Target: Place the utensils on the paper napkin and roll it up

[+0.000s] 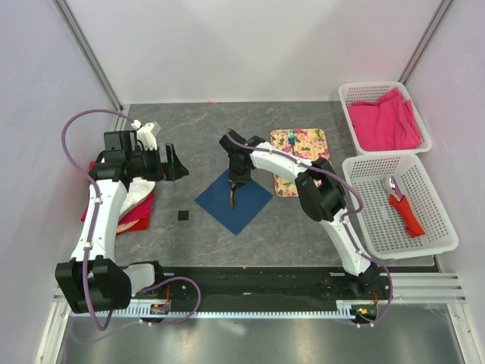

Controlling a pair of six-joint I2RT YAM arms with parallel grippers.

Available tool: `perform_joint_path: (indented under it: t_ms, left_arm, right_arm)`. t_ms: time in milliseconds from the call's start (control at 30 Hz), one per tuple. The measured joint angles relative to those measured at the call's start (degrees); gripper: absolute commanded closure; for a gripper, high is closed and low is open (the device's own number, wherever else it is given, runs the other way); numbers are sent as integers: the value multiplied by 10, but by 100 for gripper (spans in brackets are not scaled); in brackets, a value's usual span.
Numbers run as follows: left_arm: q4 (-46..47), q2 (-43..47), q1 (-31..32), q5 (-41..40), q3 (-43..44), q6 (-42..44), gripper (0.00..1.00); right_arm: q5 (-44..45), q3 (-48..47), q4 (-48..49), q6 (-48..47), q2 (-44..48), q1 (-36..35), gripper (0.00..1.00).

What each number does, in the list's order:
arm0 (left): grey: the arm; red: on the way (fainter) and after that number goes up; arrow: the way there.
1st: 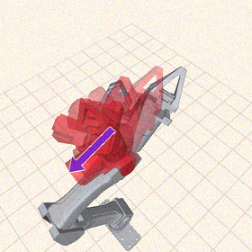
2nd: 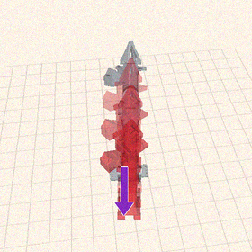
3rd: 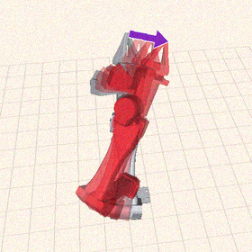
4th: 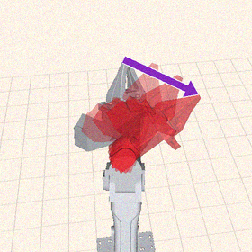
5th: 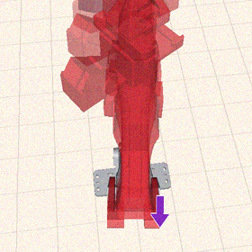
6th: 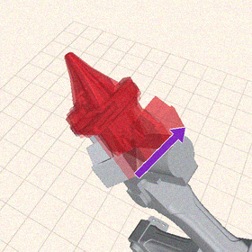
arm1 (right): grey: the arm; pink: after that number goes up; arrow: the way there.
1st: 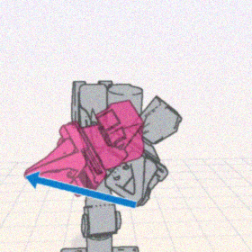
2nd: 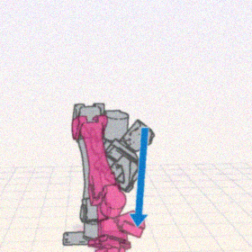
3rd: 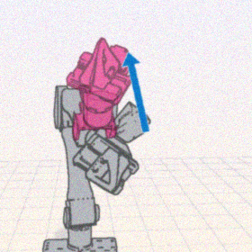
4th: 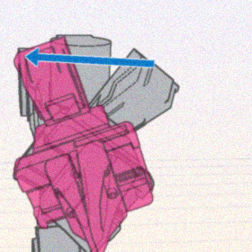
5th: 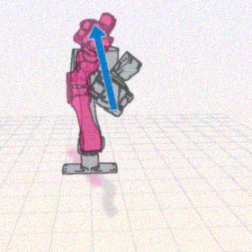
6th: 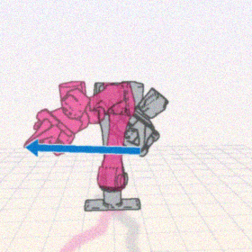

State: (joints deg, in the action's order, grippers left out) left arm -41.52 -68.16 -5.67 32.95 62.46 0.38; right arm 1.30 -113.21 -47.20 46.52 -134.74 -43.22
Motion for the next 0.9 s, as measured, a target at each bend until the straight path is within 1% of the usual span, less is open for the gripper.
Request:
perform_joint_path:
  t_ms: [200,233,300,333,433,567,767,800,867,900]
  left_arm:
    - [1,0,0,0,0,-1,0]
    - [1,0,0,0,0,-2,0]
    - [1,0,0,0,0,-2,0]
    - [1,0,0,0,0,-2,0]
    - [1,-1,0,2,0,-2,0]
    - [1,-1,0,5,0,-2,0]
    - [1,3,0,18,0,-2,0]
    - [1,7,0,19,0,-2,0]
    - [1,19,0,21,0,-1,0]
    - [1,27,0,21,0,1,0]
  right_arm:
    - [-9,-10,1,3,-9,7,100]
    - [-11,-11,1,3,-9,8,88]
    - [-17,-12,2,3,-10,10,79]
    - [-20,-12,3,3,-10,11,72]
    - [-34,-12,10,2,-11,12,64]
    - [-43,-12,16,-5,-11,13,60]
    - [-42,-12,18,-49,15,14,60]
    - [-43,-12,18,-63,26,14,54]
    - [-51,-6,25,-106,56,15,37]
    - [-57,2,29,-127,75,15,33]
